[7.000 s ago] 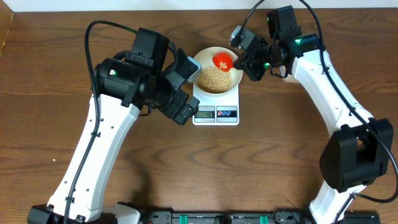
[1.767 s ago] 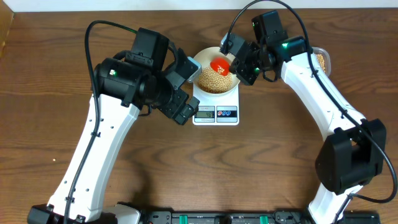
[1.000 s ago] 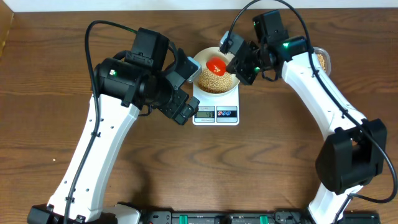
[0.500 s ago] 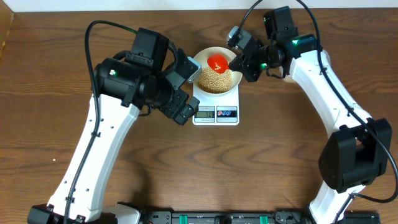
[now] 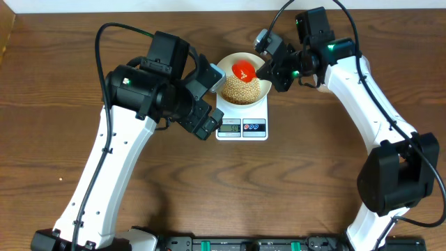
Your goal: Scoop item into bowl and weigh 50g on scale
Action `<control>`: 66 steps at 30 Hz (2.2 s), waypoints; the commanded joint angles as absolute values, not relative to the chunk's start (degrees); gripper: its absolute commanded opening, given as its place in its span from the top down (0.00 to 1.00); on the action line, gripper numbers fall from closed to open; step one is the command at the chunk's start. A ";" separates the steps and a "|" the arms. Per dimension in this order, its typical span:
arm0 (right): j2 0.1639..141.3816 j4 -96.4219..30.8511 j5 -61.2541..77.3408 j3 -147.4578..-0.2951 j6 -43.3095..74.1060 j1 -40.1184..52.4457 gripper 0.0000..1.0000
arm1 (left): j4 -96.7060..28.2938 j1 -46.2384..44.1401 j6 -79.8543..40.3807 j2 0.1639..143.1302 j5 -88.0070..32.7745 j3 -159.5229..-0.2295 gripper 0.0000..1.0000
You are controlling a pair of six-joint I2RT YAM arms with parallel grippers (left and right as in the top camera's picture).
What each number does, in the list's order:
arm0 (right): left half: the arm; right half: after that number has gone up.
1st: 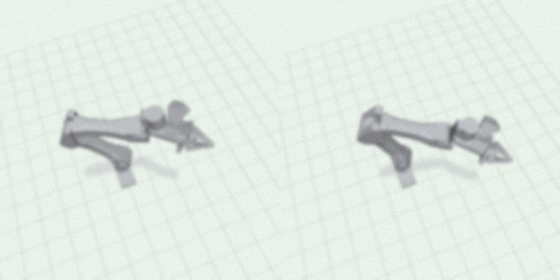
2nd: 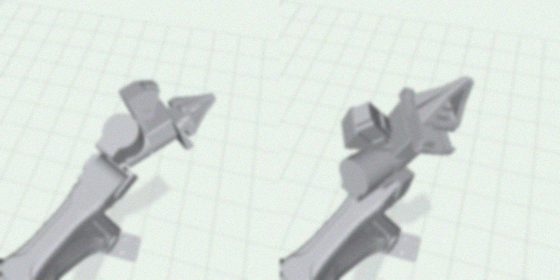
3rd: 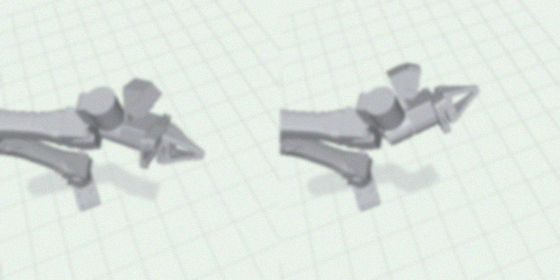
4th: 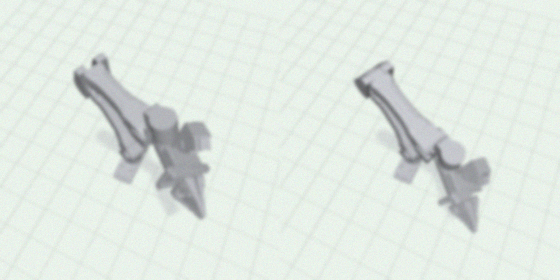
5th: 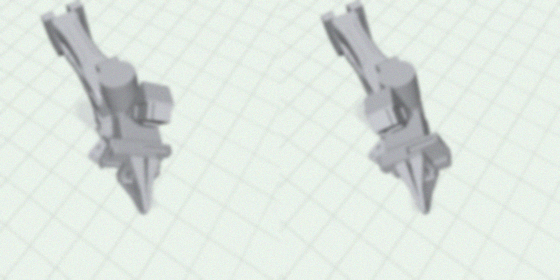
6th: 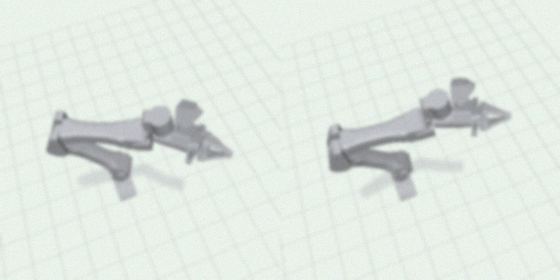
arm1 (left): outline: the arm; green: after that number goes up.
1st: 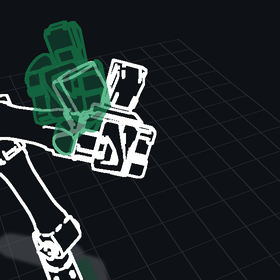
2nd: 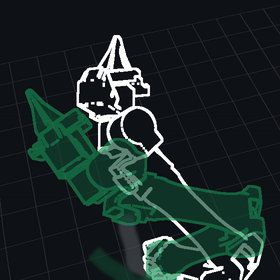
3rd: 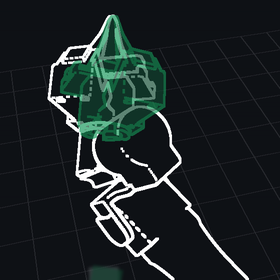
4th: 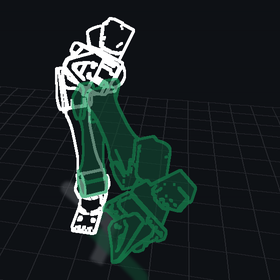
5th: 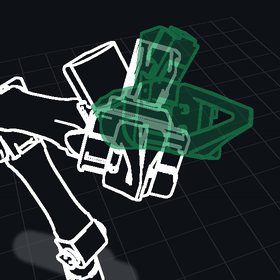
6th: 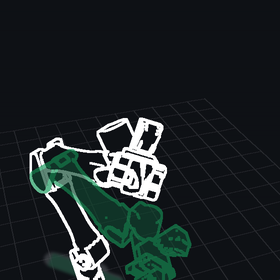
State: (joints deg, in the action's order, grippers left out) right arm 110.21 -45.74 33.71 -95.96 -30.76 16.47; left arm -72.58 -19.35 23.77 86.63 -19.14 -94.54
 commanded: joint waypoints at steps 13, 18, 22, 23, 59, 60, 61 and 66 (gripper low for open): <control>109.45 -44.29 49.25 -97.51 -25.19 11.00 0.99 | -72.60 -19.38 23.22 85.71 -18.74 -95.11 0.02; 108.12 -42.57 52.71 -97.51 -17.54 6.74 0.99 | -72.62 -19.38 23.22 85.71 -18.76 -95.11 0.02; 106.34 -42.59 53.01 -97.51 -12.40 3.33 0.99 | -72.60 -19.38 23.22 85.71 -18.76 -95.11 0.02; 105.95 -42.50 53.63 -97.51 -11.68 2.39 0.99 | -72.62 -19.38 23.22 85.71 -18.76 -95.11 0.02; 104.84 -23.92 58.78 -97.49 28.71 -22.00 0.99 | -72.62 -19.38 23.22 85.71 -18.76 -95.11 0.02; 104.84 -24.08 58.61 -97.49 28.71 -21.87 0.99 | -72.62 -19.38 23.22 85.71 -18.76 -95.11 0.02; 104.84 -24.34 58.61 -97.49 28.71 -21.78 0.99 | -72.62 -19.38 23.22 85.71 -18.76 -95.11 0.02; 104.84 -27.94 58.59 -97.49 27.14 -21.28 0.99 | -72.62 -19.38 23.22 85.71 -18.76 -95.11 0.02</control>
